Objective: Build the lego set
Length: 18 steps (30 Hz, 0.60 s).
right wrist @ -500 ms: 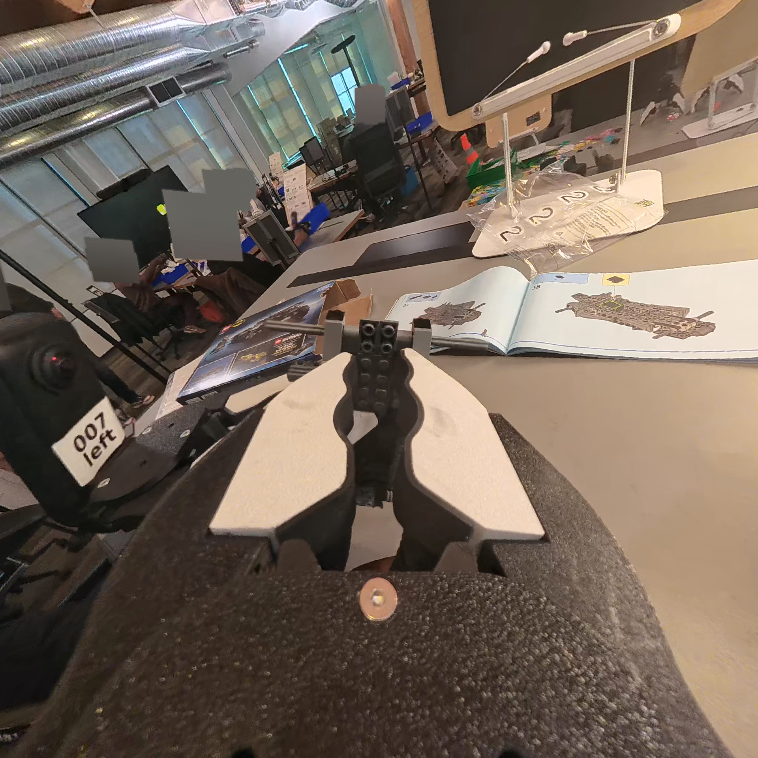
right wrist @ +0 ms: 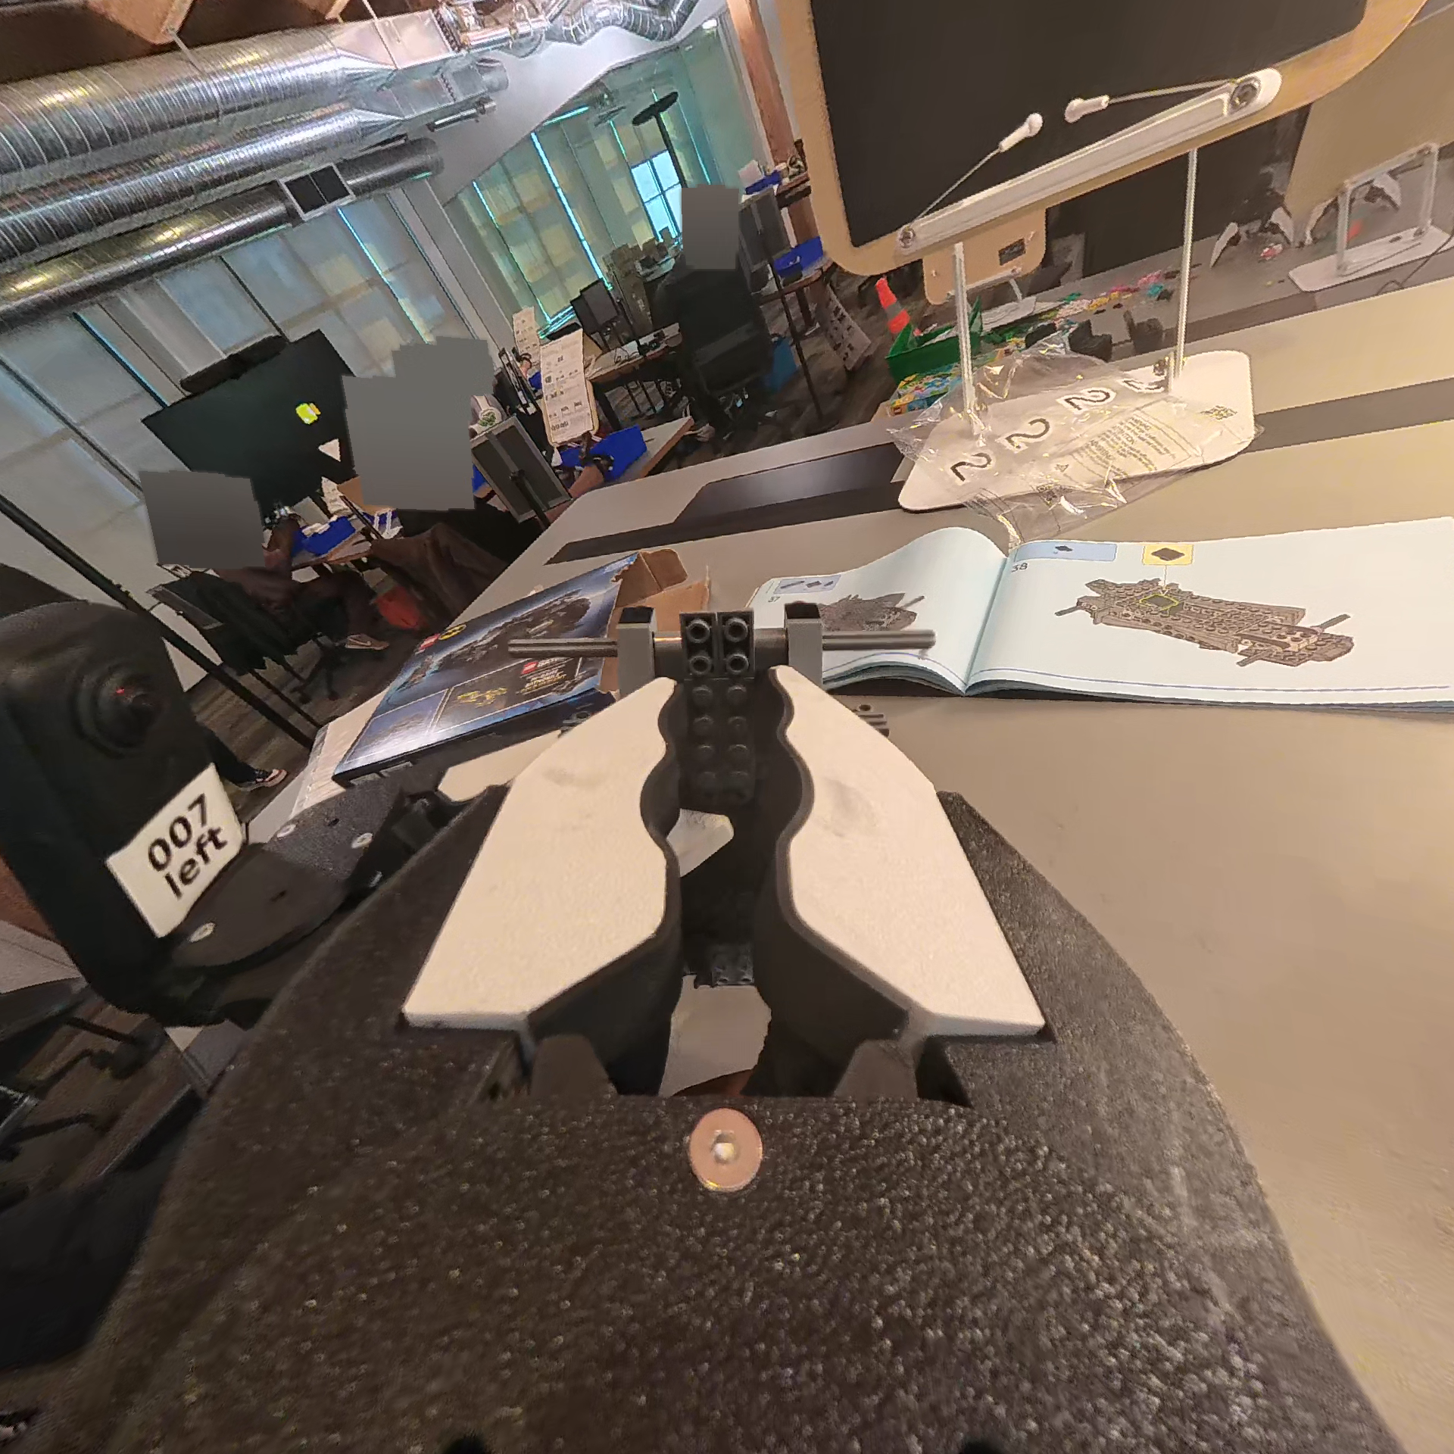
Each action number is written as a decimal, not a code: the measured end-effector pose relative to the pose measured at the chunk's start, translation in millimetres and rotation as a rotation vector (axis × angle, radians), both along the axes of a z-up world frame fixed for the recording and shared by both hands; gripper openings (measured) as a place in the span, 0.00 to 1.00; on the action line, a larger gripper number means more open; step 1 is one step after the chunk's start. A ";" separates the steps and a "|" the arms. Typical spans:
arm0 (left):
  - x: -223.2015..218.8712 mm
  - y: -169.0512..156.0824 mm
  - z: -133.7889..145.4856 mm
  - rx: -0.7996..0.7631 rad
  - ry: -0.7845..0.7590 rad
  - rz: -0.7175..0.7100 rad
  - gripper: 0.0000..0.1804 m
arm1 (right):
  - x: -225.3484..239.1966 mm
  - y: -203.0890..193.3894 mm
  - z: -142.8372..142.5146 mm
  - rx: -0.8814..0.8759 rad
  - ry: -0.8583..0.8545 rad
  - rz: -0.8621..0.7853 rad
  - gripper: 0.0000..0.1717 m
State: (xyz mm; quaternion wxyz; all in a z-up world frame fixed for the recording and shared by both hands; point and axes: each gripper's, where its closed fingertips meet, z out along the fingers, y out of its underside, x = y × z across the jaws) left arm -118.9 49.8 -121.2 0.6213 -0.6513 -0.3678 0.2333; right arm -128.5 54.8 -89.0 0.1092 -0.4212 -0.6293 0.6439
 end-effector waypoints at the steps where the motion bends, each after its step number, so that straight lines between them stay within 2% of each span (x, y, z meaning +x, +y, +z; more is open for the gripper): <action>1: 0.2 -0.7 0.7 0.003 0.006 0.007 0.19 | 0.4 -0.7 0.8 0.002 0.008 0.000 0.09; 7: 2.1 -1.8 4.2 0.042 0.006 -0.007 0.19 | 2.7 -2.6 3.9 0.000 0.040 0.040 0.10; 13: 3.7 0.7 5.9 0.101 -0.019 -0.057 0.19 | 3.9 0.3 4.3 -0.103 -0.012 0.127 0.10; 18: 3.9 -1.8 9.5 -0.005 0.056 0.021 0.19 | 5.5 1.4 6.4 -0.064 0.016 0.079 0.10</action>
